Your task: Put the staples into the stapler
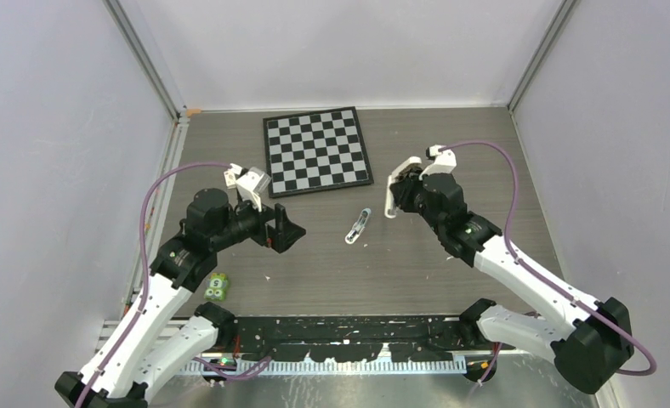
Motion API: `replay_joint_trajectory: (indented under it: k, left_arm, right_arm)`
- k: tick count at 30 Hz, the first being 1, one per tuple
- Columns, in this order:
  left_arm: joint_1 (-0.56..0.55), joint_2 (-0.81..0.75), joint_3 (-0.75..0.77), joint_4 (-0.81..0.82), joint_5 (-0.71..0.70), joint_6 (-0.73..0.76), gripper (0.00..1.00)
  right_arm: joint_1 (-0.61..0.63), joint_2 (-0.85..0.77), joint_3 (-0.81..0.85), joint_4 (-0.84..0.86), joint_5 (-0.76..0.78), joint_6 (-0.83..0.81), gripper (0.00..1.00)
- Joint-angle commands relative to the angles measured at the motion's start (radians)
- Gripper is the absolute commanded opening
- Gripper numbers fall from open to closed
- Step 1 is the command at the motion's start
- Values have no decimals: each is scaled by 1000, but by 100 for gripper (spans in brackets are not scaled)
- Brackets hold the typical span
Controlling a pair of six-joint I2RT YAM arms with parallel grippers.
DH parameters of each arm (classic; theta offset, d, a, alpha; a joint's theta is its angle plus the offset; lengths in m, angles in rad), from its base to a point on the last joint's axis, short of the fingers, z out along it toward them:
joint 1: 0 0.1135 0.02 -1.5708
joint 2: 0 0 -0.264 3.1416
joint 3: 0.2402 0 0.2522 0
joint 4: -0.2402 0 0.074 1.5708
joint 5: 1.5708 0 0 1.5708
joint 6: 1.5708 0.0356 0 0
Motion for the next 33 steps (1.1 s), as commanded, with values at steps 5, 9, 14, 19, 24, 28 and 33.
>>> replay_joint_trajectory:
  k: [5, 9, 14, 19, 24, 28, 33]
  left_arm:
    - [3, -58, -66, -5, -194, 63, 100]
    - [3, -40, -54, -25, -245, 67, 100]
    - [3, -24, -47, -47, -300, 58, 100]
    - [2, -33, -43, -76, -372, 62, 100]
    - [3, -28, -41, -90, -457, 57, 100]
    - [3, 14, -20, -113, -577, 37, 100]
    - [16, 96, 54, -150, -766, 27, 100]
  right_arm:
    - [-145, 150, 41, -223, 122, -133, 12]
    - [-202, 249, 68, -245, 71, -159, 13]
    - [-222, 375, 69, -192, 26, -160, 14]
    - [-227, 464, 67, -143, 7, -140, 16]
    - [-229, 474, 73, -149, 12, -131, 34]
    - [-230, 419, 76, -188, 20, -136, 50]
    - [-231, 313, 62, -245, -6, -119, 64]
